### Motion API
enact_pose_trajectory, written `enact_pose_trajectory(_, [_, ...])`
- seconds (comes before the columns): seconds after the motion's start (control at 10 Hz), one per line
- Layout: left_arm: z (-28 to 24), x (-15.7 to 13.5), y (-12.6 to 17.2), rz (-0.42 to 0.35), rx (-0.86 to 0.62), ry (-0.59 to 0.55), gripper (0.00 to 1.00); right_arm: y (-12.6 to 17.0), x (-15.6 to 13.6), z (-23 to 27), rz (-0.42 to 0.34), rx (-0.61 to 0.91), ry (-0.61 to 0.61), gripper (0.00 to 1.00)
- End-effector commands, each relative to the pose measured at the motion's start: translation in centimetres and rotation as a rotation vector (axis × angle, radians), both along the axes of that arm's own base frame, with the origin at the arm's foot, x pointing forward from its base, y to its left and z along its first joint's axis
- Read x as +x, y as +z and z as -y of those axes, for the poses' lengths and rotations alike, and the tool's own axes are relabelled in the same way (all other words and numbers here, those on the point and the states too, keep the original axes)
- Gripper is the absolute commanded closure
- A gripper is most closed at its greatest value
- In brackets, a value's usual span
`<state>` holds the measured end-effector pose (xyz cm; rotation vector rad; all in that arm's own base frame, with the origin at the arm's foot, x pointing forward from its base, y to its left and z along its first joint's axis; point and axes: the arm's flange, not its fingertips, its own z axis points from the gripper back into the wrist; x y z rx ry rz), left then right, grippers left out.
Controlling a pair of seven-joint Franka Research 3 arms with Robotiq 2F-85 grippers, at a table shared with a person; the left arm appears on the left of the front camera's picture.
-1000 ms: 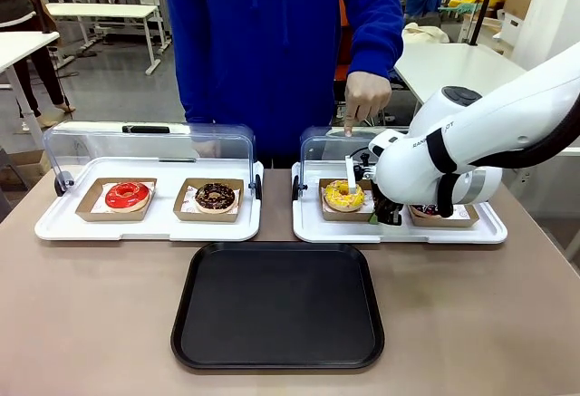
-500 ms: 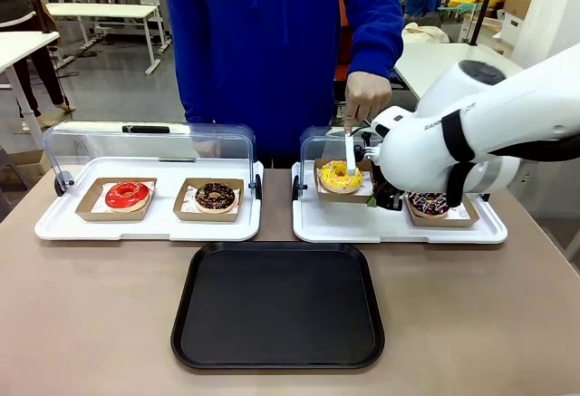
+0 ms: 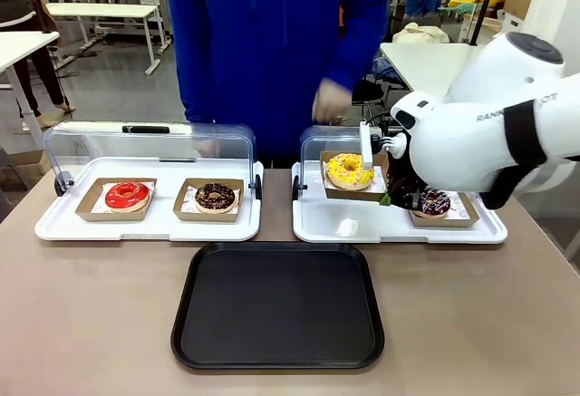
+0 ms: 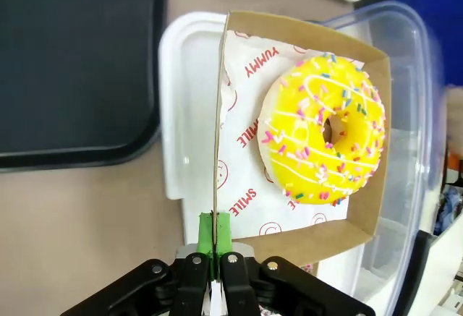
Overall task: Move the third donut from the left to the tray.
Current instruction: Pick up the Paper togo box containing the Donut indicated by the person and place it on the Handle tray.
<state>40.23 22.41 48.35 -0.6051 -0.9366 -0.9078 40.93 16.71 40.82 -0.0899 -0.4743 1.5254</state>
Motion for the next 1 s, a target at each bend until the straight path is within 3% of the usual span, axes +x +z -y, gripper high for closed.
enact_pose_trajectory(0.0, [0.2,-0.1,0.2,-0.007,-0.003,-0.006,0.00,0.9,-3.3,-0.8,-0.036,0.030,-0.033,0.98])
enact_pose_trajectory(0.4, [0.2,-0.1,0.2,-0.007,-0.003,-0.006,0.00,-0.4,-8.7,-4.2,-0.032,0.026,-0.025,0.98])
enact_pose_trajectory(0.9, [0.2,-0.1,0.2,-0.007,-0.003,-0.006,0.00,-5.1,-13.9,-9.1,-0.055,-0.013,0.016,0.98])
